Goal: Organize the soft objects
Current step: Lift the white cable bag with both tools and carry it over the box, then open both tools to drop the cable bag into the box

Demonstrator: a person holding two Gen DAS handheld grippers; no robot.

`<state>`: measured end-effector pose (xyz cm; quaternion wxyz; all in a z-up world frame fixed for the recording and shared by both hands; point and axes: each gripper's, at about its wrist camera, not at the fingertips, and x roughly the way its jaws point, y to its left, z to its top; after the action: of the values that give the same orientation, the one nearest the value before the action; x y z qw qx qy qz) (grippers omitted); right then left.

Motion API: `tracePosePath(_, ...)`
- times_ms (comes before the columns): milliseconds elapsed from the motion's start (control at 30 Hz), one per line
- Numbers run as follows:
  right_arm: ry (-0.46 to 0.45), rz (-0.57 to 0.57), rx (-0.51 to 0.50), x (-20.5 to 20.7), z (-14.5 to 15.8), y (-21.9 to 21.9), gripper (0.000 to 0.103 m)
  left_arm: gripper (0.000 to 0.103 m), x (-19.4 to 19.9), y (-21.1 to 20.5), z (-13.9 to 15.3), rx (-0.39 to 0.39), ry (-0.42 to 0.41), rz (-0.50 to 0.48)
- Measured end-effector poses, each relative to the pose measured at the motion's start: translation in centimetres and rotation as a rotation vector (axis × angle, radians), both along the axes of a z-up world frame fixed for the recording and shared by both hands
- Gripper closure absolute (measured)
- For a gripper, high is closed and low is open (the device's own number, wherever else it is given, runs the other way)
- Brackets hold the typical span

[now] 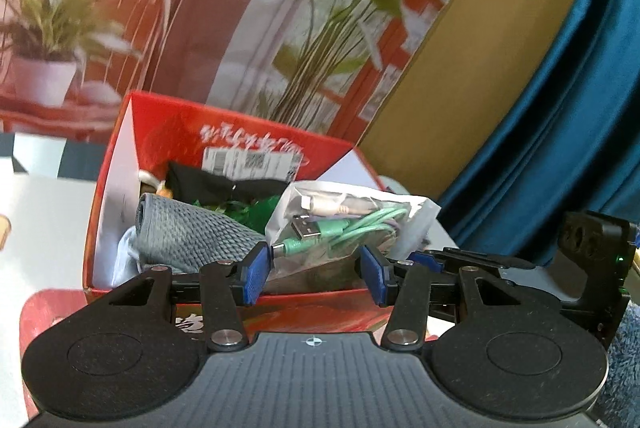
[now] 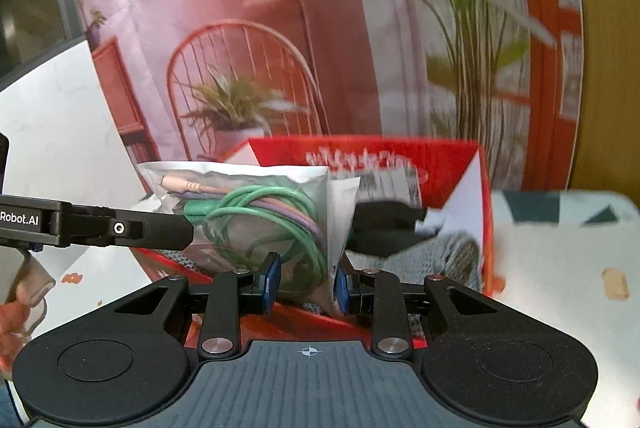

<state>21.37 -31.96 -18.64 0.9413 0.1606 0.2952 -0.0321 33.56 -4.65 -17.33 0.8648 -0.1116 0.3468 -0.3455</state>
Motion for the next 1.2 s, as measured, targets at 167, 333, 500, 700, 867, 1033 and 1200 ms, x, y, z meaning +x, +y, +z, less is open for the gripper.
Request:
tracePosePath(167, 0.051, -0.018, 0.091, 1.5, -1.7, -0.7, 0.077, 0.051, 2.0, 0.2, -1.5, 0.020, 0.065, 0.020)
tracePosePath(333, 0.084, -0.045, 0.145, 2.8, -2.6, -1.3, 0.077, 0.052, 2.8, -0.1, -1.7, 0.046, 0.065, 0.018)
tracePosePath(500, 0.123, -0.082, 0.183, 4.0, -3.0, -1.7, 0.077, 0.048, 3.0, -0.1, -1.6, 0.062, 0.051, 0.026)
tracePosePath(700, 0.175, -0.118, 0.185, 5.0, -3.3, -1.5, 0.075, 0.038, 2.5, 0.1, -1.2, 0.061, 0.031, 0.058)
tracePosePath(867, 0.228, -0.113, 0.194, 5.6, -3.9, -1.6, 0.075, 0.033, 2.0, 0.1, -0.4, 0.091, -0.011, 0.085)
tracePosePath(1033, 0.248, -0.132, 0.182, 5.6, -3.7, -1.3, 0.076, 0.011, 1.2, 0.0, 0.9, 0.139, -0.070, 0.120)
tracePosePath(1200, 0.208, -0.157, 0.106, 4.5, -2.1, -0.5, 0.062, 0.002, 0.1, 0.0, 2.2, 0.220, -0.142, 0.158)
